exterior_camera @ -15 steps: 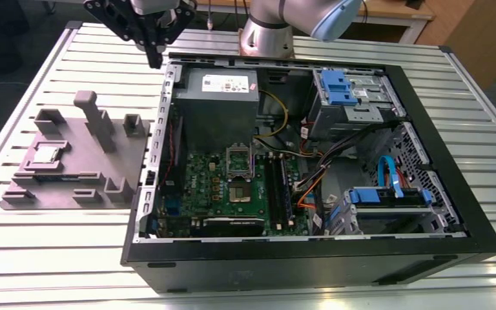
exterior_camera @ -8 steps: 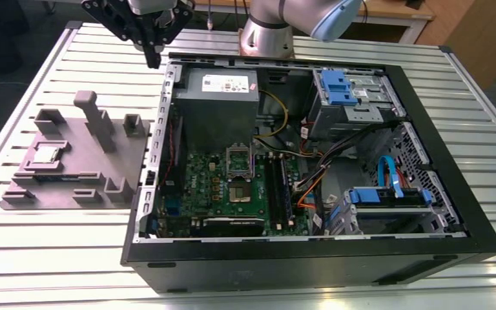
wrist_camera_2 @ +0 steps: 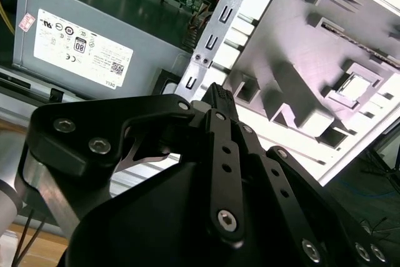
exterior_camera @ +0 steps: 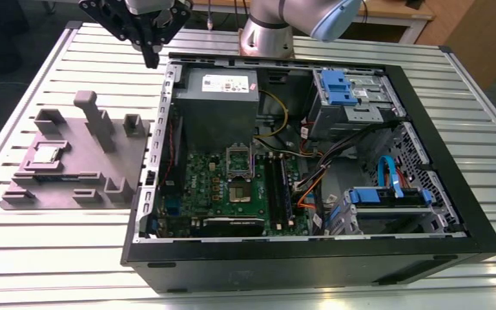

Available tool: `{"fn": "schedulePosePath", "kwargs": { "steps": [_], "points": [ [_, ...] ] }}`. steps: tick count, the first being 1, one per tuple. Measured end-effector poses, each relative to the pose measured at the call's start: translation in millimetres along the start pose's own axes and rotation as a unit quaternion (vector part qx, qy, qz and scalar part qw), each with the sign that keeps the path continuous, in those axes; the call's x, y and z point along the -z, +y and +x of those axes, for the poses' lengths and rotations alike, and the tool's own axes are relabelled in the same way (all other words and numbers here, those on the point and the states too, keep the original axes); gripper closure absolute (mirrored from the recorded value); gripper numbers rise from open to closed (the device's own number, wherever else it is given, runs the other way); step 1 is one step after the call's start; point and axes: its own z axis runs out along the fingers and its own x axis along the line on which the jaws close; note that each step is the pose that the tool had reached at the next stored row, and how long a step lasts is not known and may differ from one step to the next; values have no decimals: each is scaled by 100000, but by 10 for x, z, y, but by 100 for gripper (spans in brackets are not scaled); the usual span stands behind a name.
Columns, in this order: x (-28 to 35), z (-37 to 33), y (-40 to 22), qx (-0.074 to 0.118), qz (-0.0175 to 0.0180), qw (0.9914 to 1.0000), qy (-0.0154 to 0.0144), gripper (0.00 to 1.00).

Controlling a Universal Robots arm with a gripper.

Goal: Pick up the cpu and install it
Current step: 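Reach for the cpu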

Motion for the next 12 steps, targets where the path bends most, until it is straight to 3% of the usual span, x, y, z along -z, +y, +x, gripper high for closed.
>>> {"fn": "schedulePosePath", "kwargs": {
  "steps": [12],
  "points": [
    [1,36,-3,3,2,100000,0,90]
  ]
}}
